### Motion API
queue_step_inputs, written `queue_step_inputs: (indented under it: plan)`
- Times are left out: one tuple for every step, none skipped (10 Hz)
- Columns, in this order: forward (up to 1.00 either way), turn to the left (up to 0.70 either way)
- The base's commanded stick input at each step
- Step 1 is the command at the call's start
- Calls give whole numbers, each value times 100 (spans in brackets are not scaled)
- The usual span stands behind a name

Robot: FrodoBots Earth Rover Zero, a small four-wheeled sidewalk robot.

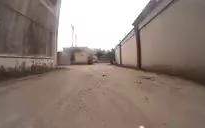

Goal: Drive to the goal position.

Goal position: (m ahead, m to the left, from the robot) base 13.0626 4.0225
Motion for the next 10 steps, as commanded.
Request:
queue_step_inputs:
  plan:
    - [30,0]
    - [30,0]
    - [30,0]
    - [30,0]
    - [30,0]
    - [30,0]
    - [30,0]
    - [30,0]
    - [30,0]
    - [30,0]
